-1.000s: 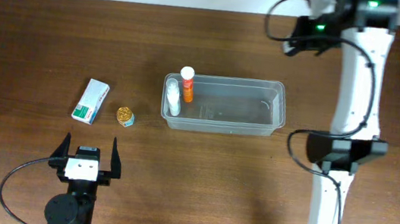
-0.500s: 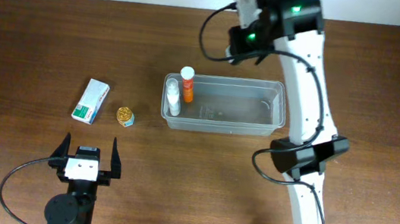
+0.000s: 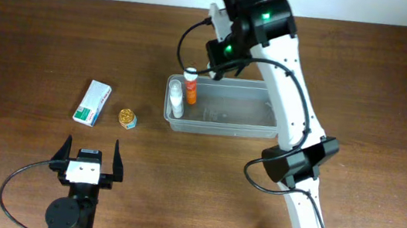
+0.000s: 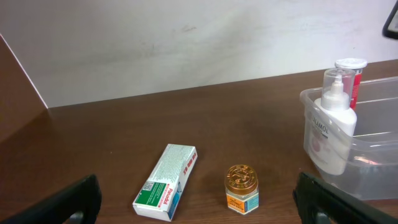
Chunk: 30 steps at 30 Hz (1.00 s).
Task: Pack container
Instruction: 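Lift the black-capped bottle and carry it over the container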
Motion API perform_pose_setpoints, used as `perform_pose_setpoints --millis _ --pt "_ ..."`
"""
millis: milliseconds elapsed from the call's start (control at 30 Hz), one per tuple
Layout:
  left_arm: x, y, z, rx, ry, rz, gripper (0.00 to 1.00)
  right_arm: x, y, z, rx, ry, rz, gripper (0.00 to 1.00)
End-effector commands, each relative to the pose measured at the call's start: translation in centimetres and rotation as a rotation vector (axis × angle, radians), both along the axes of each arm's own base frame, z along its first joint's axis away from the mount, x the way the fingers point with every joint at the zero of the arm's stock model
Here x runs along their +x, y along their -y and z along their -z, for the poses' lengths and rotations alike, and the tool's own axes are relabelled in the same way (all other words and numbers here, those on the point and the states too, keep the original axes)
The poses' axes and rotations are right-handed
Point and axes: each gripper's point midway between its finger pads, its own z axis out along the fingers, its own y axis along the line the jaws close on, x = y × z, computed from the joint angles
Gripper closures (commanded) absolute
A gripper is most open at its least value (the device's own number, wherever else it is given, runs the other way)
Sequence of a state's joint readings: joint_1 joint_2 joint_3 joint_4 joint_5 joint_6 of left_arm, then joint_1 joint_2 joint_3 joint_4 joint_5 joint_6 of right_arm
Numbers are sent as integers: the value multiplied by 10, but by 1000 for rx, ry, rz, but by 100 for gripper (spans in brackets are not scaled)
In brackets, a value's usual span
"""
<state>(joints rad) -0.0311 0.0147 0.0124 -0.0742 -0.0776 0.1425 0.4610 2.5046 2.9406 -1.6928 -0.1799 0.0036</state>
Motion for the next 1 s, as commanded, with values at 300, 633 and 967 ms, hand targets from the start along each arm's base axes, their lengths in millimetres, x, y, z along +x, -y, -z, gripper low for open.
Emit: perform_pose_setpoints --millis 300,633,967 --pt "0 0 0 16 2 6 0 -25 -7 3 -89 -25 -29 80" --pt "0 0 0 16 2 6 1 -19 10 -14 -116 29 7 80" --pt "0 0 0 16 2 6 1 -34 44 5 -225 -65 33 80"
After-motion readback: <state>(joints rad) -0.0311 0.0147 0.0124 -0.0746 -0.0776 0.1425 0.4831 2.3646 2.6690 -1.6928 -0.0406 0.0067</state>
